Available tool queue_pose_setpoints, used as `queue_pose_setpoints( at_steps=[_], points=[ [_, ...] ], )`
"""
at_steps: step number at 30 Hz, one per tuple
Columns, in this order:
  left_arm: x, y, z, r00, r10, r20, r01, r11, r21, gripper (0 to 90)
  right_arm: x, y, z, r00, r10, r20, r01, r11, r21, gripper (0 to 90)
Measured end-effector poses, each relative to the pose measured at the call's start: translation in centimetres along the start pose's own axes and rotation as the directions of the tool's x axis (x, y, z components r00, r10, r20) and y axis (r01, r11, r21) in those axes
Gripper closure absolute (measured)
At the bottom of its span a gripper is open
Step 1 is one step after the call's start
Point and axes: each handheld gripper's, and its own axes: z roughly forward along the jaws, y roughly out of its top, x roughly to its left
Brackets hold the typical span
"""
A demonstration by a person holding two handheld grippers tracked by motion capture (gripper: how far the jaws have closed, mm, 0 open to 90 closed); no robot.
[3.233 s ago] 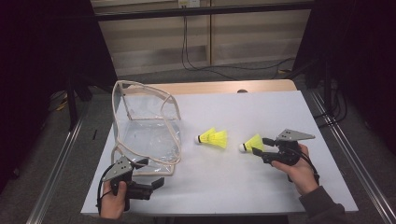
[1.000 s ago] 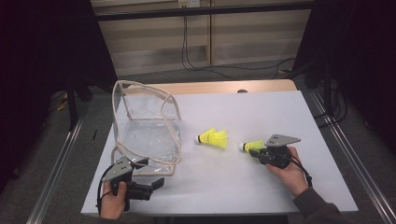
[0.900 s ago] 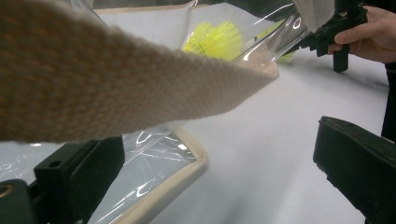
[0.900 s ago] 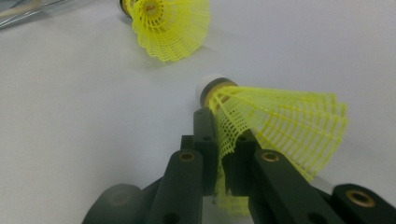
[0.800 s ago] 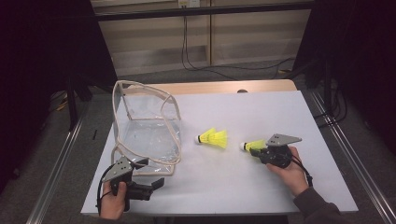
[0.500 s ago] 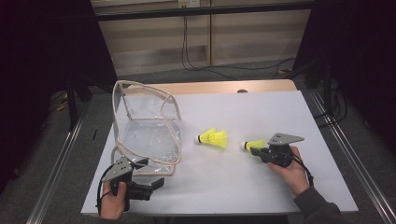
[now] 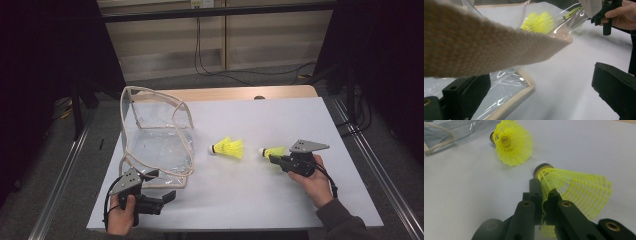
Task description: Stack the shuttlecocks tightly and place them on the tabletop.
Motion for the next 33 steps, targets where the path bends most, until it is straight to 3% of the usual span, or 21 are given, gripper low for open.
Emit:
queue_pose_setpoints(
  at_steps=[33],
  points=[
    [0.0, 0.0, 0.0, 1.0, 0.002, 0.005, -0.002, 1.0, 0.0, 2.0, 0.6, 1.5, 1.1, 0.9993, -0.012, -0.036, 0.011, 1.0, -0.025, 88.6]
  ],
)
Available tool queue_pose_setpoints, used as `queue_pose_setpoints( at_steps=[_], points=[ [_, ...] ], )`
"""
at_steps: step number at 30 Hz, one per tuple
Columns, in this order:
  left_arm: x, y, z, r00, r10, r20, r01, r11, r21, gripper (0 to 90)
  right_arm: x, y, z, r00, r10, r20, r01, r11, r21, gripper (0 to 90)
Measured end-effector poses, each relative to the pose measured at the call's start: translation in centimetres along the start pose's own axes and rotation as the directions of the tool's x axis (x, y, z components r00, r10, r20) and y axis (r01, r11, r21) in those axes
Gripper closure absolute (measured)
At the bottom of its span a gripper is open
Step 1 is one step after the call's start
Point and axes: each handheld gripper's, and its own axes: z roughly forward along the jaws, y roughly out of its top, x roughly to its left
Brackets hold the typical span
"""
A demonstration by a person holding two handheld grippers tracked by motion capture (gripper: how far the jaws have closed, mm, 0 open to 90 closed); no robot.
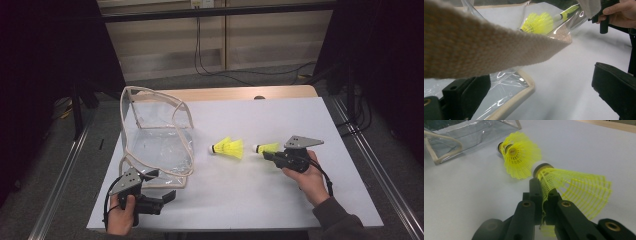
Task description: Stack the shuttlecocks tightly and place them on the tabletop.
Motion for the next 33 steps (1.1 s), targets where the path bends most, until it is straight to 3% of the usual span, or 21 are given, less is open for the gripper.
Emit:
queue_pose_setpoints(
  at_steps=[33],
  points=[
    [0.0, 0.0, 0.0, 1.0, 0.002, -0.001, -0.002, 1.0, 0.002, 2.1, 0.1, 0.8, 1.6, 0.9997, 0.007, -0.024, -0.007, 1.0, -0.001, 88.6]
  ],
)
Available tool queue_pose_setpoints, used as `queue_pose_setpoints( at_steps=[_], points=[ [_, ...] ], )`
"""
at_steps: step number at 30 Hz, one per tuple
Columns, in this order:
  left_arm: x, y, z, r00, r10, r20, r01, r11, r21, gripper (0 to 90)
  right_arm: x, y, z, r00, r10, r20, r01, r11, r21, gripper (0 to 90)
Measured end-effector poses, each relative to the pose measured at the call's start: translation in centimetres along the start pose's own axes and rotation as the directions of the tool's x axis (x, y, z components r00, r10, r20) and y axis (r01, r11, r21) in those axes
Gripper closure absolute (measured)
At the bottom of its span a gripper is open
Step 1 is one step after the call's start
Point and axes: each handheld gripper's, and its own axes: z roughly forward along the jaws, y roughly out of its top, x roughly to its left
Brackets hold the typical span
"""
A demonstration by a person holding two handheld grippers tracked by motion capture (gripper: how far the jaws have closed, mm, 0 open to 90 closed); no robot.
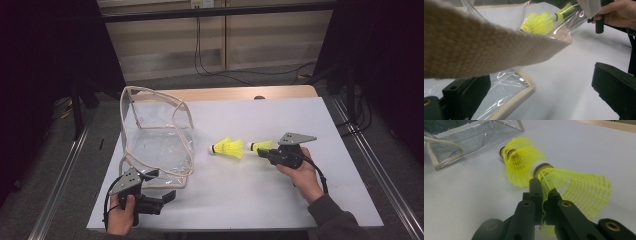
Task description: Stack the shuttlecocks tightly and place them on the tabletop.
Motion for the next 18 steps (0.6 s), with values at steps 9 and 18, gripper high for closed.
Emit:
queue_pose_setpoints(
  at_steps=[9, 18],
  points=[
    [0.0, 0.01, 0.0, 1.0, 0.0, -0.001, 0.0, 1.0, 0.0, 2.1, -0.02, 0.09, 0.25, 1.0, 0.0, -0.003, 0.0, 1.0, 0.0, 88.6],
    [-0.01, 0.01, 0.0, 1.0, -0.002, -0.001, 0.002, 1.0, 0.0, 2.1, 0.06, 0.26, 0.56, 1.0, -0.002, -0.005, 0.002, 1.0, 0.001, 88.6]
  ],
)
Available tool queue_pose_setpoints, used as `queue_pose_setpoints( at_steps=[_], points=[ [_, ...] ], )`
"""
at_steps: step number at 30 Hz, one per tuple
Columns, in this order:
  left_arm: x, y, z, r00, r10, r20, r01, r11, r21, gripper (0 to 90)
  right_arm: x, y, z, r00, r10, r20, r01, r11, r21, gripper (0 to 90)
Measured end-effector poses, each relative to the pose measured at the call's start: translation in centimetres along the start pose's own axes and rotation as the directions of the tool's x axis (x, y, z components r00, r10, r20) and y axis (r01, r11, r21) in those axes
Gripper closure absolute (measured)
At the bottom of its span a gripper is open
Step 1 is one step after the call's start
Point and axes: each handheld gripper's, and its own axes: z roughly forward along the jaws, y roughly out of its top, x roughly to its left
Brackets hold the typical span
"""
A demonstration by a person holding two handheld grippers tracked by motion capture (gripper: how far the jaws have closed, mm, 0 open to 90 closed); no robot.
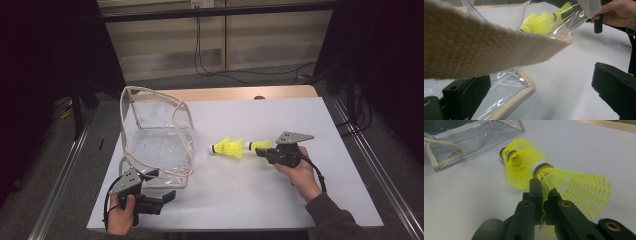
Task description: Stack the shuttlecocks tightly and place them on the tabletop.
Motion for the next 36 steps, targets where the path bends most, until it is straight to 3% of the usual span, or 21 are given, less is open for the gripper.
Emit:
queue_pose_setpoints(
  at_steps=[36],
  points=[
    [0.0, 0.0, 0.0, 1.0, 0.001, 0.0, -0.001, 1.0, 0.0, 2.1, 0.4, 0.6, 1.4, 0.9997, -0.013, -0.019, 0.013, 1.0, 0.005, 88.6]
  ],
)
